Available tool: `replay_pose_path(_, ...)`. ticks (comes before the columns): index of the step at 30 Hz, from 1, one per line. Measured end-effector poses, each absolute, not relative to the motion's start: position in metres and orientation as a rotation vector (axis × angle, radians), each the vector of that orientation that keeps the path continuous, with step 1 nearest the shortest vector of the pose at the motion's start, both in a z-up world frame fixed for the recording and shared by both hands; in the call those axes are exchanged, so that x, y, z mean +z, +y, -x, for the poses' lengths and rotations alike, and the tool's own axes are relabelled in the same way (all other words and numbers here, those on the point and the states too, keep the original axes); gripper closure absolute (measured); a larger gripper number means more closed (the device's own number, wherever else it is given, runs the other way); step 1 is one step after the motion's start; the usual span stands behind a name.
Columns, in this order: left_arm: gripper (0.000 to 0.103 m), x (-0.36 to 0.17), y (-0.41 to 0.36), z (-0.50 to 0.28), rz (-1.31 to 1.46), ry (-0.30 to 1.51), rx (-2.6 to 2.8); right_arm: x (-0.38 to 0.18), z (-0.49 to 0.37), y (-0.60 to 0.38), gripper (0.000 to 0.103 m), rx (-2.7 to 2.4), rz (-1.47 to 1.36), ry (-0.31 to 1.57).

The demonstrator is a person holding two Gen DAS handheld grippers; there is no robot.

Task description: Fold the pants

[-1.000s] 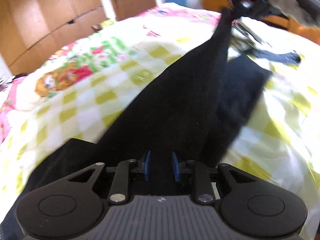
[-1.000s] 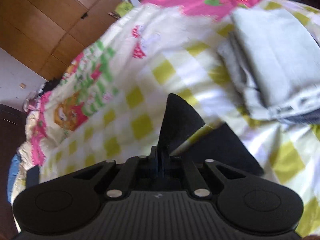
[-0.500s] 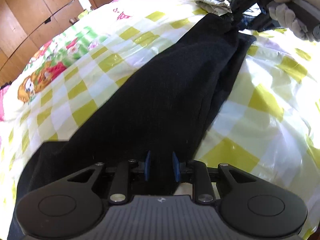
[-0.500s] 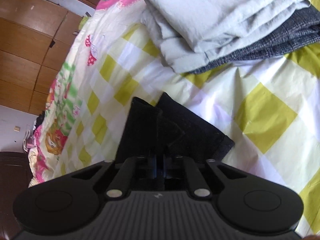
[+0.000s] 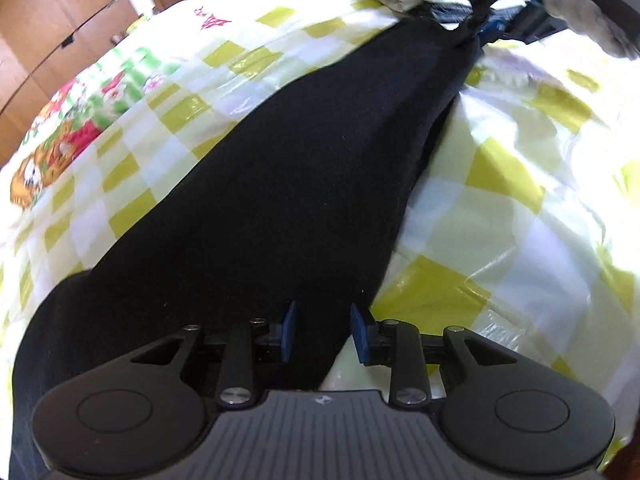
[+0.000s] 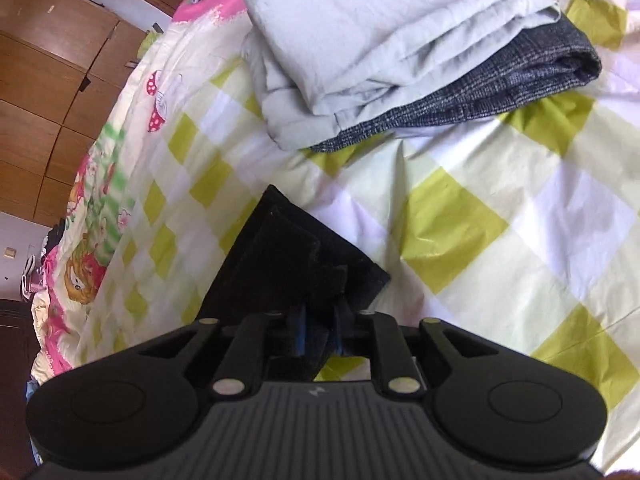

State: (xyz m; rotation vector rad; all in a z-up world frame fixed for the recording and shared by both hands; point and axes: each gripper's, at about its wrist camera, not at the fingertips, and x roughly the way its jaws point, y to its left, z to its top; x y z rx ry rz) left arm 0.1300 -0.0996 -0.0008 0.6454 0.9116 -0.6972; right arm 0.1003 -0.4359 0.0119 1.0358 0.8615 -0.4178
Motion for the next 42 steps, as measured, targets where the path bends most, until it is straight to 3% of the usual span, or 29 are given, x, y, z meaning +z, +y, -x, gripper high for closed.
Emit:
replay_pose_path(18, 0.059, 0.008, -0.113, -0.141, -0.591, 0.818, -0.639, -0.048, -0.112, -0.415, 0.06, -0.208, -1.225, 0.728)
replay_pose_path(20, 0.059, 0.003, -0.111, -0.147, -0.562, 0.825, -0.6, -0.054, -0.128, -0.409, 0.072, -0.219, -1.203, 0.749)
replay_pose_path(21, 0.059, -0.002, -0.111, -0.15, -0.556, 0.851, -0.589, -0.057, -0.133, -0.41, 0.095, -0.219, -1.227, 0.762)
replay_pose_path(22, 0.058, -0.009, -0.112, -0.154, -0.554, 0.878, -0.584, -0.057, -0.135, -0.413, 0.096, -0.227, -1.27, 0.763)
replay_pose_path(28, 0.059, -0.012, -0.129, -0.148, -0.528, 0.845, -0.62, -0.015, -0.103, -0.438, 0.097, -0.286, -1.197, 0.691)
replay_pose_path(31, 0.057, -0.021, -0.138, -0.15, -0.458, 0.898, -0.671, -0.032, -0.109, -0.448, 0.094, -0.391, -1.097, 0.858)
replay_pose_path(34, 0.057, -0.017, -0.135, -0.147, -0.483, 0.882, -0.676, -0.006, -0.105, -0.448, 0.087, -0.405, -0.997, 0.871)
replay_pose_path(38, 0.057, 0.017, -0.084, -0.144, -0.426, 0.835, -0.6, 0.051, -0.094, -0.427, 0.086, -0.426, -0.815, 0.892)
replay_pose_path(42, 0.056, 0.034, -0.021, -0.146, -0.401, 0.793, -0.417, 0.082, -0.161, -0.338, 0.086, -0.051, -0.643, 0.965)
